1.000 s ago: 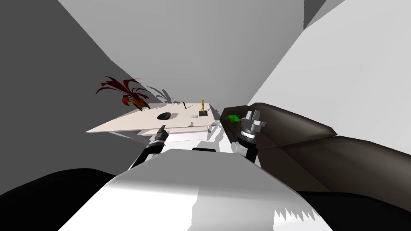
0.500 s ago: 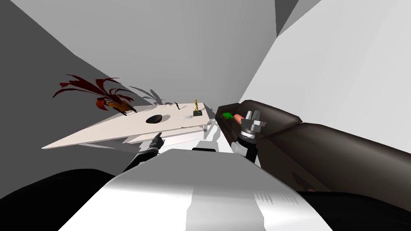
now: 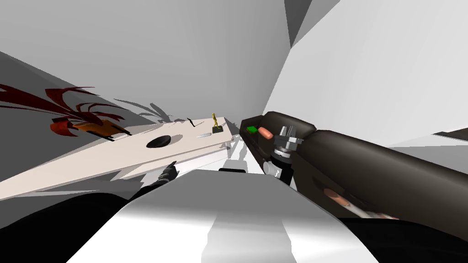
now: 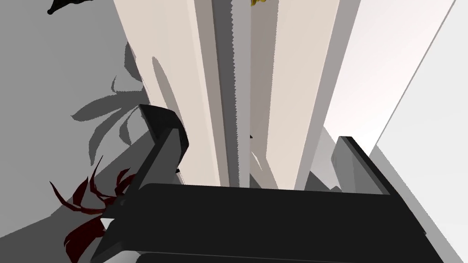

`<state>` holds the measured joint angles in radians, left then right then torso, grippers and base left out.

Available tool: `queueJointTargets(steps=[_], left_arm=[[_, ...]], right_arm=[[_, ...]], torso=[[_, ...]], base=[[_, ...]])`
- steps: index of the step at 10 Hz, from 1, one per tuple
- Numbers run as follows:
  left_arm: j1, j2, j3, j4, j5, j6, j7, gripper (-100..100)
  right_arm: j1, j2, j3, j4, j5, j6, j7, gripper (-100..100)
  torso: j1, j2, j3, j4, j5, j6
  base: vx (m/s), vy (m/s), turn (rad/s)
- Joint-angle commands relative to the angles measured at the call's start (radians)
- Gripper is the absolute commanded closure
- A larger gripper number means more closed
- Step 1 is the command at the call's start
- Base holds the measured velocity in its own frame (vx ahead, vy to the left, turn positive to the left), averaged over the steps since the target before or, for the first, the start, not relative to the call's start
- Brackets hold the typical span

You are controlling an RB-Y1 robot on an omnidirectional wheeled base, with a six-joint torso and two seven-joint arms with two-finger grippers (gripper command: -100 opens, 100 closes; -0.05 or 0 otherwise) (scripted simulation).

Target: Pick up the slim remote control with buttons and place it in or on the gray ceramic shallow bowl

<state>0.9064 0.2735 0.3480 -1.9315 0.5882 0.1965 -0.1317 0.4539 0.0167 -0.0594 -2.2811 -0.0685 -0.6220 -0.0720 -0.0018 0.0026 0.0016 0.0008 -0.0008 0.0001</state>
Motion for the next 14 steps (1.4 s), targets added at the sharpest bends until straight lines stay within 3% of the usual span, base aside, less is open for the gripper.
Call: queueJointTargets(steps=[1, 2, 3, 4, 6, 7, 8, 9, 10, 11, 12, 13, 14], left_arm=[[0.015, 0.009, 0.008, 0.025, 0.026, 0.038, -0.005, -100], [0.05, 0.029, 0.034, 0.052, 0.063, 0.087, -0.008, -100], [0.05, 0.029, 0.034, 0.062, 0.075, 0.089, -0.008, -100], [0.077, 0.049, 0.06, 0.098, 0.115, 0.135, -0.01, -100], [0.085, 0.049, 0.06, 0.098, 0.125, 0.141, -0.01, -100], [0.12, 0.069, 0.086, 0.134, 0.175, 0.181, -0.009, -100], [0.145, 0.088, 0.112, 0.169, 0.199, 0.216, -0.007, -100], [0.155, 0.088, 0.112, 0.171, 0.225, 0.23, -0.007, -100], [0.155, 0.088, 0.112, 0.171, 0.225, 0.243, -0.007, -100], [0.189, 0.106, 0.139, 0.207, 0.259, 0.289, -0.003, -100], [0.189, 0.106, 0.139, 0.207, 0.274, 0.293, -0.003, -100], [0.222, 0.124, 0.165, 0.242, 0.319, 0.329, 0.003, -100], [0.222, 0.124, 0.165, 0.242, 0.324, 0.342, 0.003, -100]], right_arm=[[0.0, 0.0, 0.0, 0.0, 0.0, 0.0, 0.0, 0], [0.0, 0.0, 0.0, 0.0, 0.0, 0.0, 0.0, 0], [0.0, 0.0, 0.0, 0.0, 0.0, 0.0, 0.0, 0], [0.0, 0.0, 0.0, 0.0, 0.0, 0.0, 0.0, 0], [0.0, 0.0, 0.0, 0.0, 0.0, 0.0, 0.0, 0], [0.0, 0.0, 0.0, 0.0, 0.0, 0.0, 0.0, 0], [0.0, 0.0, 0.0, 0.0, 0.0, 0.0, 0.0, 0], [0.0, 0.0, 0.0, 0.0, 0.0, 0.0, 0.0, 0], [0.0, 0.0, 0.0, 0.0, 0.0, 0.0, 0.0, 0], [0.0, 0.0, 0.0, 0.0, 0.0, 0.0, 0.0, 0], [0.0, 0.0, 0.0, 0.0, 0.0, 0.0, 0.0, 0], [0.0, 0.0, 0.0, 0.0, 0.0, 0.0, 0.0, 0], [0.0, 0.0, 0.0, 0.0, 0.0, 0.0, 0.0, 0]], torso=[[0.0, 0.0, 0.0, 0.0, 0.0, 0.0], [0.001, 0.0, 0.0, 0.0, 0.0, -0.001], [0.001, -0.001, 0.0, 0.0, 0.0, 0.0], [0.002, -0.001, 0.0, 0.0, 0.001, -0.001], [0.002, -0.001, 0.0, 0.0, 0.0, -0.001], [0.003, -0.001, 0.0, 0.0, 0.001, -0.001], [0.003, -0.001, -0.001, 0.0, 0.001, 0.0], [0.002, -0.002, -0.001, 0.0, 0.0, 0.0], [0.002, -0.002, -0.001, 0.0, 0.001, 0.0], [0.003, -0.001, -0.001, 0.0, 0.001, -0.001], [0.003, -0.002, -0.001, 0.0, 0.001, 0.0], [0.004, -0.001, -0.001, 0.0, 0.001, -0.001], [0.004, -0.002, -0.001, 0.0, 0.001, 0.0]], base=[[-0.005, -0.045, -0.189], [0.01, -0.051, -0.43], [0.004, -0.03, -0.177], [0.012, -0.052, -0.303], [0.004, -0.019, -0.094], [0.015, -0.031, -0.27], [0.033, -0.046, -0.469], [0.022, -0.023, -0.306], [0.006, -0.006, -0.084], [0.023, -0.018, -0.335], [0.02, -0.006, -0.244], [0.025, -0.009, -0.405], [0.019, 0.007, -0.19]])
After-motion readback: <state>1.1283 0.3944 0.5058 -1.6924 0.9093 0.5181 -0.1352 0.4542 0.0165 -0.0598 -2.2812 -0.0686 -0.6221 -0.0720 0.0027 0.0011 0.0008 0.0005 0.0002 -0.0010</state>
